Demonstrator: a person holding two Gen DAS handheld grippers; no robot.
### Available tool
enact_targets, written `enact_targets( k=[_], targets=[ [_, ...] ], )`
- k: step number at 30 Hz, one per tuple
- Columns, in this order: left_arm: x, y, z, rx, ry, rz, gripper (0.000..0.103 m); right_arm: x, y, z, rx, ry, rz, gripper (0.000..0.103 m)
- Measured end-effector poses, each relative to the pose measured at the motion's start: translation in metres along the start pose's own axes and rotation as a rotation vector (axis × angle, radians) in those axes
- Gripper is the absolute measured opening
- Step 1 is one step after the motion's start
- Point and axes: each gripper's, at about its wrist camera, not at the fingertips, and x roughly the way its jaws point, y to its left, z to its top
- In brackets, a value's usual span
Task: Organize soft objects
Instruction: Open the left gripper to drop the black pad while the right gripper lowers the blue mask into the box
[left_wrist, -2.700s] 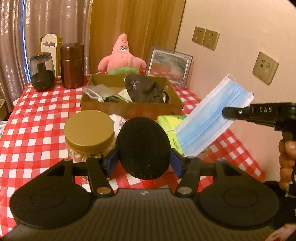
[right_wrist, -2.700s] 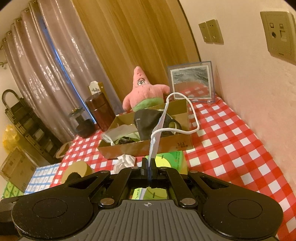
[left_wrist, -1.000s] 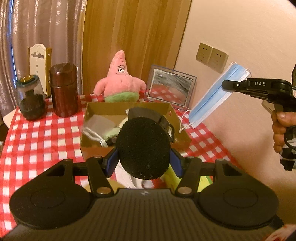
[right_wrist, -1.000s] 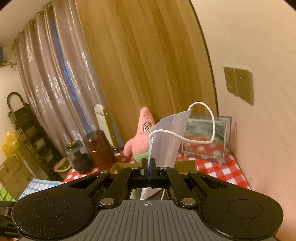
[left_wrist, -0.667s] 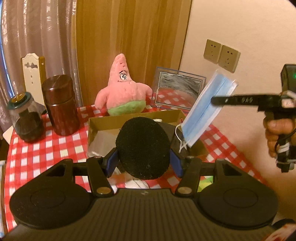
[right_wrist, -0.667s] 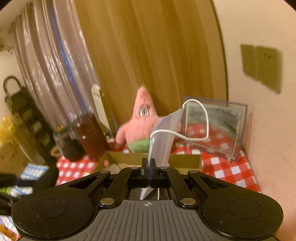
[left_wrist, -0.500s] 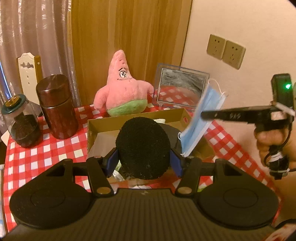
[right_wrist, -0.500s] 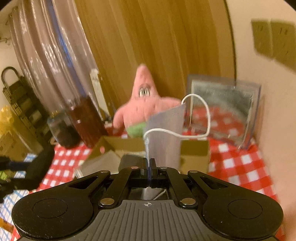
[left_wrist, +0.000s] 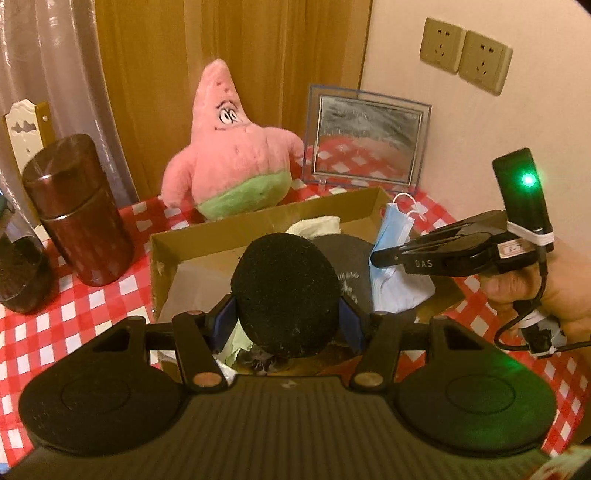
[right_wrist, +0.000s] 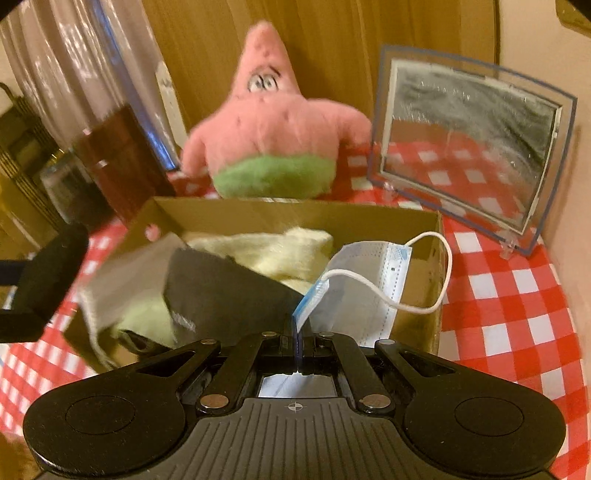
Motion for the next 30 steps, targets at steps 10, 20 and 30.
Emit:
enact_targets(
  k=[10, 20, 30],
  targets=[
    [0.039, 0.011, 0.006, -0.009, 0.064, 0.009, 0.056, 0.028, -0.005, -0.008, -0.047, 0.118, -0.020, 0.000],
    [0.063, 0.009, 0.013, -0.030, 0.095, 0.015, 0.057, 0.035, -0.006, -0.016, 0.014, 0.159, 0.153, 0.000],
    [0.075, 0.018, 0.010, -0.080, 0.114, 0.057, 0.075, 0.012, -0.019, -0.016, 0.073, 0.074, 0.131, 0.009]
  ],
)
